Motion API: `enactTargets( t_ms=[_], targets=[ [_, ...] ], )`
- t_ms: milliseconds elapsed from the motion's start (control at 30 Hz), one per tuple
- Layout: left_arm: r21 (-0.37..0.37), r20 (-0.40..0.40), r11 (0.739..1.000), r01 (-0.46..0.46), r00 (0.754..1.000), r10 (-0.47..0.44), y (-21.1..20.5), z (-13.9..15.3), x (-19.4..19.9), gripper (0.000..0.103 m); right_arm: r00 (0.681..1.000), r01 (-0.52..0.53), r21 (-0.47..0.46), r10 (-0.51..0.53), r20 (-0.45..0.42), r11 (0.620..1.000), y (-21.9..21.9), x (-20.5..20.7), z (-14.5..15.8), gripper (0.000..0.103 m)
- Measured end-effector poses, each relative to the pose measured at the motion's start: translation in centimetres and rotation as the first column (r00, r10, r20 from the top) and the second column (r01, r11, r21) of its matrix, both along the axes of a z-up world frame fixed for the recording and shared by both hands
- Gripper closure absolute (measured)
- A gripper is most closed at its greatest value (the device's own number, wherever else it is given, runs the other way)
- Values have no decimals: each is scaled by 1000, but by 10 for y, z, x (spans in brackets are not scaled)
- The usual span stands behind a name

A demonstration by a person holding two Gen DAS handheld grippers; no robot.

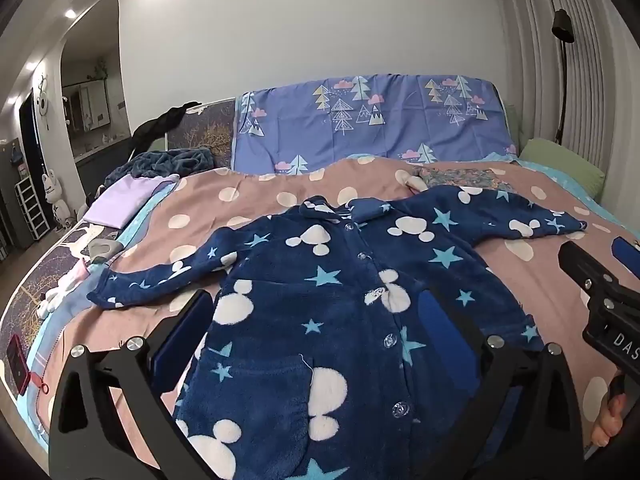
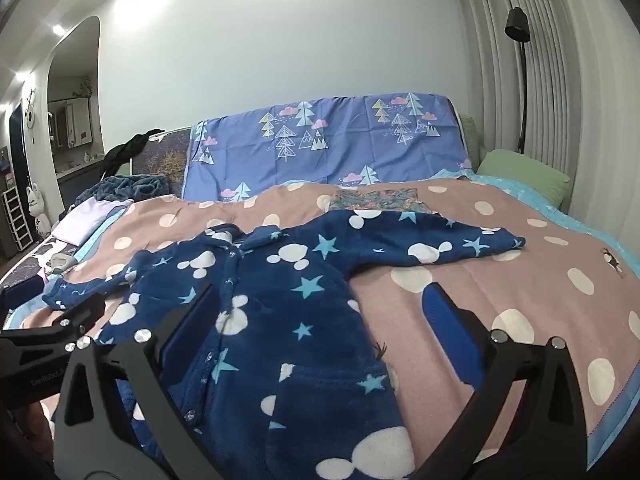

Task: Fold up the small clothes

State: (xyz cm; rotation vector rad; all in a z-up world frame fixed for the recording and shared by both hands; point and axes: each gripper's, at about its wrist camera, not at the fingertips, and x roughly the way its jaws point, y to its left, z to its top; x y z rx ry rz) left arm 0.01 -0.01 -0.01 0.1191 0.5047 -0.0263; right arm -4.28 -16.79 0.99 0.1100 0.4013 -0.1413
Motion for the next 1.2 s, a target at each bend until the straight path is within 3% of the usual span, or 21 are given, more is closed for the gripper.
enactTargets(
  t_ms=[167, 333, 667, 1200],
  targets=[
    [-2, 3, 1000, -7, 1000, 7, 1, -1, 0, 1, 1000, -7, -29, 6, -13, 1000, -1, 0, -3, 2],
    [-2, -8, 1000, -6, 1000, 6, 3, -24, -1, 1, 1000, -1, -35, 0, -17, 999, 2, -1, -4, 2],
    [3, -43, 1000, -3, 999, 3, -2, -19, 2, 1, 999, -1, -33, 0, -36, 999, 3, 2, -11, 2],
    [-46, -59, 999, 23, 998, -26, -1, -33, 10, 1, 986, 52, -28, -55, -157, 998, -7, 17, -30, 2]
  ],
)
